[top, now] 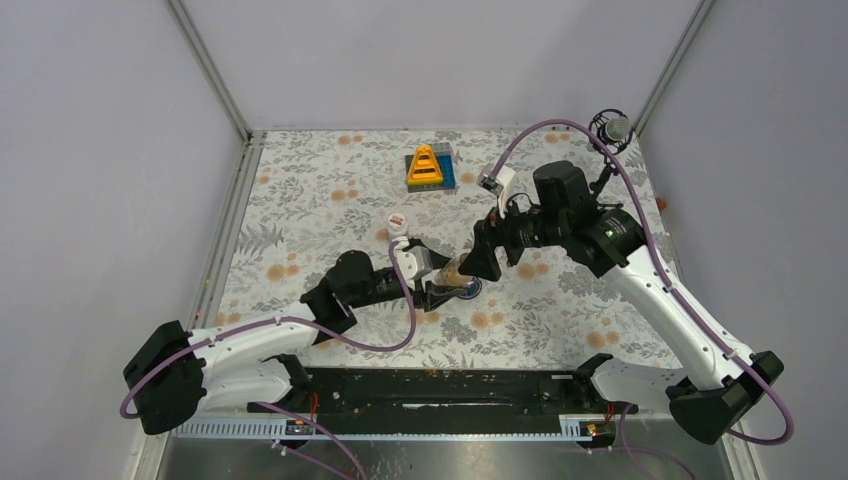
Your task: Sort the pills into containers
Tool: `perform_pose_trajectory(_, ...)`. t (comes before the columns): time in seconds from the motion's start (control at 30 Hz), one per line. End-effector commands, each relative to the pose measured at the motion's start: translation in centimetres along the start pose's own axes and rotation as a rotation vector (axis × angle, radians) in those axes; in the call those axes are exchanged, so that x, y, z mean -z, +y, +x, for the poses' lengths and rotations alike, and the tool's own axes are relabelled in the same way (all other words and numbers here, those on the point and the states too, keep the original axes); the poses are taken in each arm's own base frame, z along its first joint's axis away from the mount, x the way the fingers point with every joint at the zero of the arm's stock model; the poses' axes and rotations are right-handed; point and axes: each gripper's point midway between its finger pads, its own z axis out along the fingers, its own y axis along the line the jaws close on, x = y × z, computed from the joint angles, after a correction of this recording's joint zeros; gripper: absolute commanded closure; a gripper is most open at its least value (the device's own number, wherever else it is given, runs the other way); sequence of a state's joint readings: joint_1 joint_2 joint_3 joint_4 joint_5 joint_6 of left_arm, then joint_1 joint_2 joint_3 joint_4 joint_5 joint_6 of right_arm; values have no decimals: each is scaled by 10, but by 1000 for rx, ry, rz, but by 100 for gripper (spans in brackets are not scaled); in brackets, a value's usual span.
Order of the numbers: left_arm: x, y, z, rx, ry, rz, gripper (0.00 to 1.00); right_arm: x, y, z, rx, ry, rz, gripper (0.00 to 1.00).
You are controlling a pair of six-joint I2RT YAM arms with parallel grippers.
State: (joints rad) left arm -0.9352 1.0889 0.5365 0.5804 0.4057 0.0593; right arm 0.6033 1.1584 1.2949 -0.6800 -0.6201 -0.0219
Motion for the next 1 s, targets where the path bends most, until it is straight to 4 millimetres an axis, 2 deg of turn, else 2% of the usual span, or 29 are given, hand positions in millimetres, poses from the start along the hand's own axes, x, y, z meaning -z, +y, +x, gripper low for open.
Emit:
perform_pose_trajectory(0.0,-7,2,-38,-64,-100,17,100,2,8,-5,62,-28,-23,11)
perform_pose_trajectory(0.13,-8,3,-39,-65,-101,16,100,-1,5,-4,72,-20,-2,22)
perform_pose_trajectory(0.33,-8,4,-39,-68,-100,9,100,-8,-6,-9,47,-22,79,48)
perform_pose_trajectory(0.43,-8,9,-37,-81,-95,-14,100,-17,-17,-18,-53,-47,183,63)
perform_pose_trajectory(0.53,-4,25,-38,-102,-116,-112,100,-25,-41,-25,-283,-82,388,68)
perform_pose_trajectory(0.67,4,45,-39,-126,-135,-236,100,-30,-57,-31,-478,-227,534,72)
perform_pose_trajectory(0.7,4,47,-38,-128,-133,-247,100,-28,-58,-33,-516,-261,547,71)
perform_pose_trajectory(0.73,5,47,-37,-128,-132,-251,100,-27,-59,-33,-543,-283,552,63)
perform_pose_trajectory(0.8,5,47,-35,-121,-126,-251,100,-23,-49,-42,-522,-315,498,30)
perform_pose_trajectory(0.83,6,47,-34,-113,-126,-255,100,-18,-44,-47,-495,-319,467,19)
perform_pose_trajectory(0.9,5,46,-39,-106,-146,-251,100,-8,-33,-54,-425,-313,391,9)
perform_pose_trajectory(0.97,3,46,-45,-105,-154,-243,100,4,-23,-58,-358,-310,319,7)
